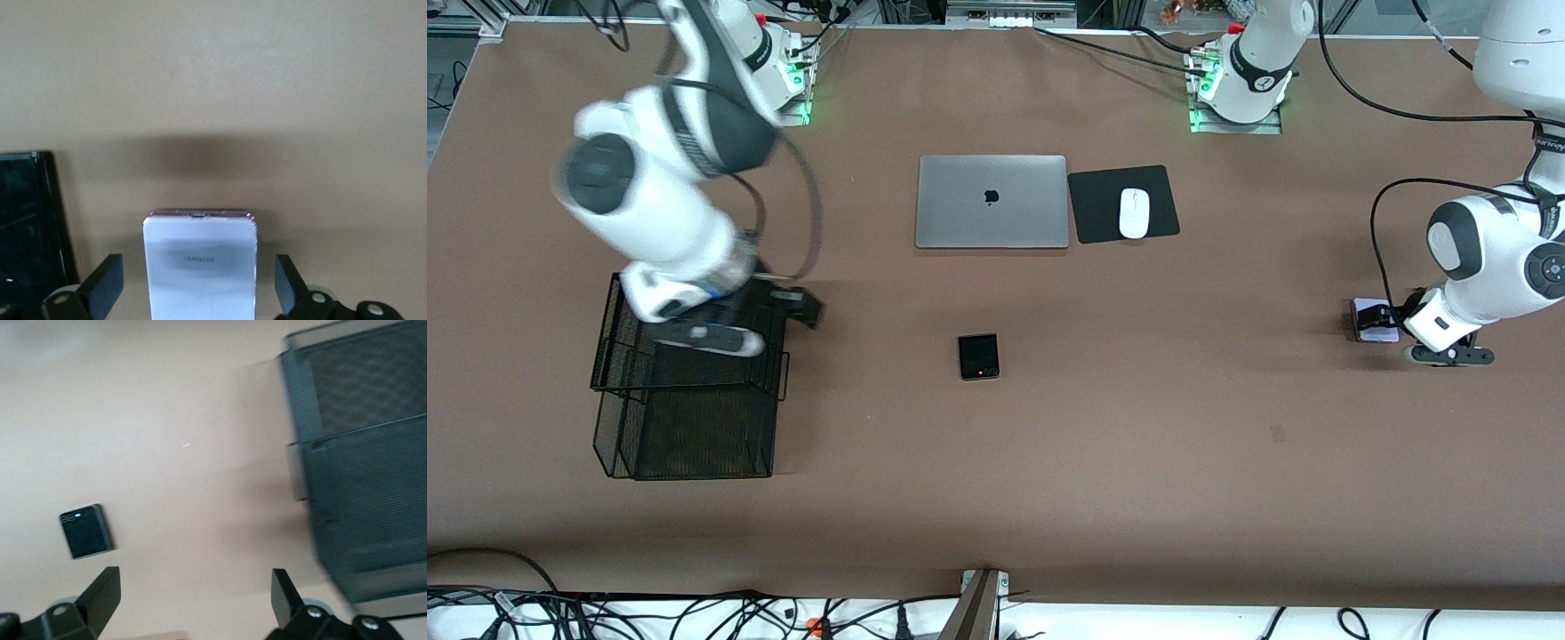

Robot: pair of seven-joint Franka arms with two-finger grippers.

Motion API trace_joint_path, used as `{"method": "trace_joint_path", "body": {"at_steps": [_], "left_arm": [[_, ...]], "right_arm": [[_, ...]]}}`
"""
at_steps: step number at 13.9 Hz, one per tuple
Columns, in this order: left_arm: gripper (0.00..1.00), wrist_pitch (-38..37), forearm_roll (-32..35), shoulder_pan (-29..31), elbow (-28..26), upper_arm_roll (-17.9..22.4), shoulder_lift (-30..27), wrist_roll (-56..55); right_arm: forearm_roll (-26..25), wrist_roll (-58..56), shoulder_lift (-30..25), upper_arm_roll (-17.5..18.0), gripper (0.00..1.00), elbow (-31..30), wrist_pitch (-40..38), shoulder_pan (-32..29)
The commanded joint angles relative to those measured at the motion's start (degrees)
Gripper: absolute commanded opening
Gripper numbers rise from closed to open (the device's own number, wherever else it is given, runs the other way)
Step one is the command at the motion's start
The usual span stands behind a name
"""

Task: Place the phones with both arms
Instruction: 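Grasp the flip phone with the right gripper while the left gripper grasps the Huawei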

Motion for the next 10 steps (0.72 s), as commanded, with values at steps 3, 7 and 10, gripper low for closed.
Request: {"method": "trace_joint_path", "body": {"at_steps": [3,7,10], "left_arm": [[1.00,5.11,-4.43,2.68,-5.36,-1.03,-2.47,-0.08],[1.00,5.90,-7.79,2.60,-5.72,-1.38,-2.21,-0.08],[1.00,6.51,-7.79,2.60,-5.72,-1.39,-1.77,0.01]], "right_arm": [[-1.89,12.49,17.19,-0.63,1.00,15.74,3.46,10.65],[-8.72,15.39,25.99,-2.30,1.00,16.20,16.74,16.82],[-11.46,15.58,29.08,-2.47,1.00,16.12,18.51,18.06]]}}
